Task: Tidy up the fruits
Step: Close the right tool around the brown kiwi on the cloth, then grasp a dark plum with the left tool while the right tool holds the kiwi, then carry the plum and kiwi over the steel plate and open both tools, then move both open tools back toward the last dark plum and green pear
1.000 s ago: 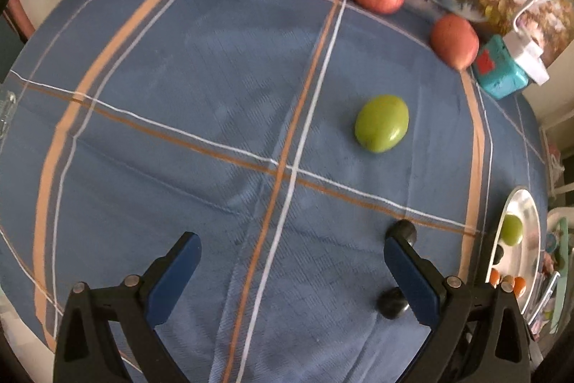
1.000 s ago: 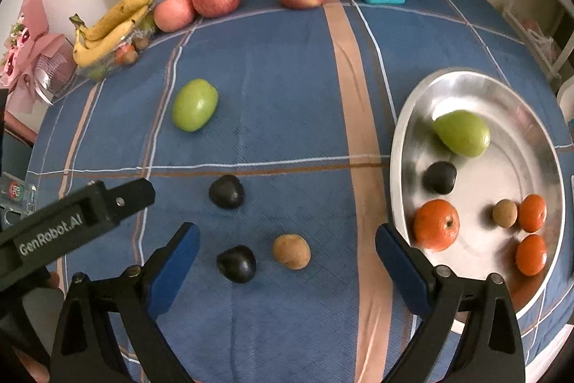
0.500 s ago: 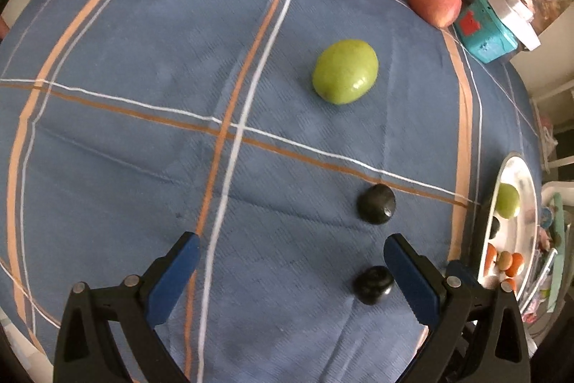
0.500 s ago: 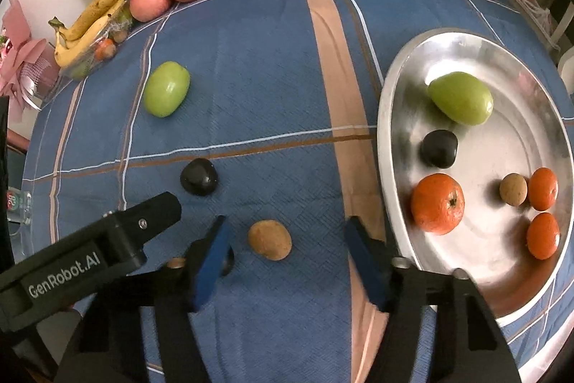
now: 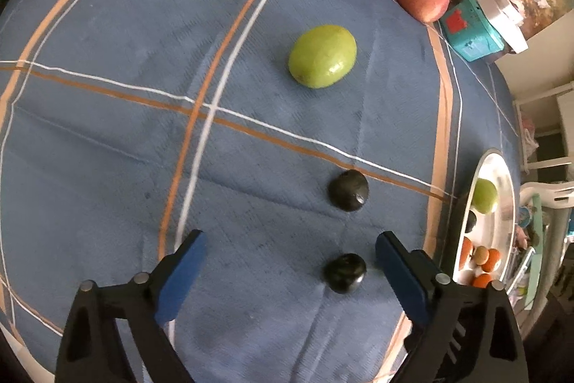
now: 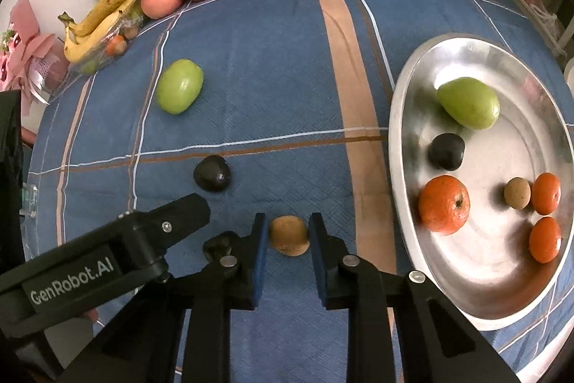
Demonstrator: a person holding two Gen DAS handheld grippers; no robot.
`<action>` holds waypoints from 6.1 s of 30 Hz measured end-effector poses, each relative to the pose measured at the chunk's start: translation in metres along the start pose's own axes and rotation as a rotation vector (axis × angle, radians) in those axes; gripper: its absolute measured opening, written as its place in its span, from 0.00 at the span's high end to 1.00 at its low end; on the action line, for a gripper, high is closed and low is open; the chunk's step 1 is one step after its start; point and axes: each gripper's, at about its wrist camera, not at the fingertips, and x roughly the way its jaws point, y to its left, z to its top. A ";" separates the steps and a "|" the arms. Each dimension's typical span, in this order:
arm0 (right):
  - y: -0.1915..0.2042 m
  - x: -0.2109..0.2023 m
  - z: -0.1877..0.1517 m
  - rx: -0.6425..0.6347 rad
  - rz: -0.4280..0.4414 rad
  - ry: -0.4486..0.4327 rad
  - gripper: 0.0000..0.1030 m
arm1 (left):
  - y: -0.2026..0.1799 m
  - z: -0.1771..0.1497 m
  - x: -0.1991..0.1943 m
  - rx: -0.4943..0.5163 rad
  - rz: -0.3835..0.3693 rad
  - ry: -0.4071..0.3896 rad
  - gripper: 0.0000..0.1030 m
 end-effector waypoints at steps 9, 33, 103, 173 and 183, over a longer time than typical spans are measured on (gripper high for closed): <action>0.005 0.005 0.000 -0.020 -0.005 0.016 0.75 | -0.003 -0.003 0.008 -0.020 -0.037 0.022 0.18; 0.002 0.004 -0.002 -0.017 0.012 0.028 0.75 | 0.011 0.001 -0.001 -0.025 -0.069 0.033 0.19; -0.173 -0.111 -0.011 0.430 -0.093 -0.280 0.75 | -0.146 -0.061 -0.019 0.411 -0.211 -0.047 0.78; -0.047 -0.066 0.002 0.018 -0.160 -0.285 0.05 | -0.024 0.027 -0.081 0.157 0.450 -0.446 0.00; -0.024 -0.054 0.004 -0.039 -0.118 -0.263 0.05 | 0.007 0.043 -0.072 0.121 0.517 -0.357 0.00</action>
